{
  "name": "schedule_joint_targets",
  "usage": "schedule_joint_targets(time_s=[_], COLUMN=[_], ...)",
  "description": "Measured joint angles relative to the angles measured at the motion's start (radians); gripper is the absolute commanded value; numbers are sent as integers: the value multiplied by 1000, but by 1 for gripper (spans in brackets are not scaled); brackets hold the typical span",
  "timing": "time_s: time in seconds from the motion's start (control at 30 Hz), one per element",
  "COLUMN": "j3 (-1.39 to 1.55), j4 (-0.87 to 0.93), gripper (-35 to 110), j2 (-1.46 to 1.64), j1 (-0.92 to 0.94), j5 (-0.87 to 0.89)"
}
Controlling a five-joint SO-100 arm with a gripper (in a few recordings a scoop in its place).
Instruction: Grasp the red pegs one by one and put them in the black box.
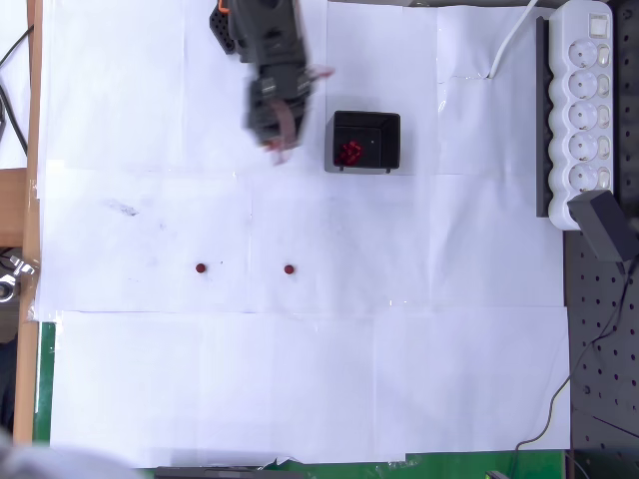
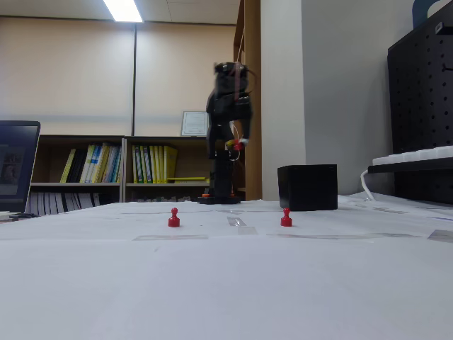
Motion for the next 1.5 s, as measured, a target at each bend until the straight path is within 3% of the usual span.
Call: schedule_joint_targets(time_s=[0.27,0.5,0.8,1.1,1.27,1.5], j3=[18,2,-5,109,176,-250], j4=[-225,-379,-394,-252,-207,-560], gripper=[0,4,16,16,16,16], j2=[230,414,445,319,179,121], j1=[-256,-264,-235,-147,-2,279], j5=[-190,-207,-195,-156,-58,212])
